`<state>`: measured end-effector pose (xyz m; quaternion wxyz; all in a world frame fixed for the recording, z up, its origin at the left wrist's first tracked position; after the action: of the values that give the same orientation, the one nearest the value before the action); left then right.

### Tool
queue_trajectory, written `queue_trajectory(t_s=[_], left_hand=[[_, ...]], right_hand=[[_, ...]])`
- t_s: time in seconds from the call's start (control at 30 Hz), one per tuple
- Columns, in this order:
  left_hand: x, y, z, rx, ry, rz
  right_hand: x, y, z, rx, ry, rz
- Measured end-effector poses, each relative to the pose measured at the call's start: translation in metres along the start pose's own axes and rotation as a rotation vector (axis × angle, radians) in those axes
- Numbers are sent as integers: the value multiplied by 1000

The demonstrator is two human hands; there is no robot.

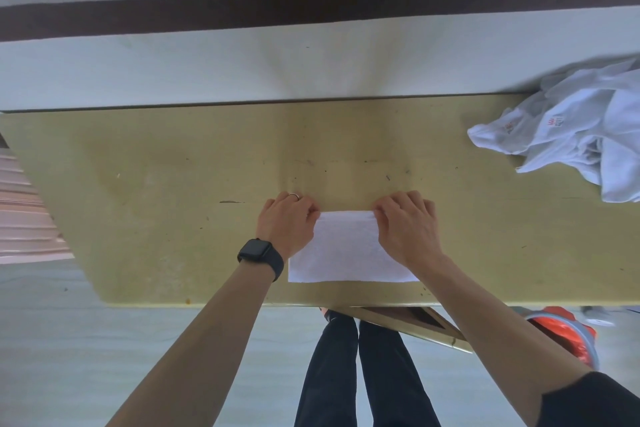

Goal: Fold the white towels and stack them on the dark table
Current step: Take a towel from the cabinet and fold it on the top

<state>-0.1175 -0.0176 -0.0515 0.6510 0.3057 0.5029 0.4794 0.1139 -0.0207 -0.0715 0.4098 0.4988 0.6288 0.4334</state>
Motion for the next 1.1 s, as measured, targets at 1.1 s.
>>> queue_trajectory(t_s=[1.1], left_hand=[[-40,-69,21,32,-24,61]], right_hand=[[-82,-16,25,-44,-187,-125]])
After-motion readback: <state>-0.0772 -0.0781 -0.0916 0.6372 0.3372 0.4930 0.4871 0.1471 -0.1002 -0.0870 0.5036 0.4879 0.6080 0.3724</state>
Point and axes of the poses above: each hand's wrist, its own x-axis towards the middle knuckle, its own y-axis out of the back of the hand, z = x × y, the point moved 1 cm from there along x, towards the middle knuckle, and after that the axes turned 2 degrees about z, right-handed, at the moved point
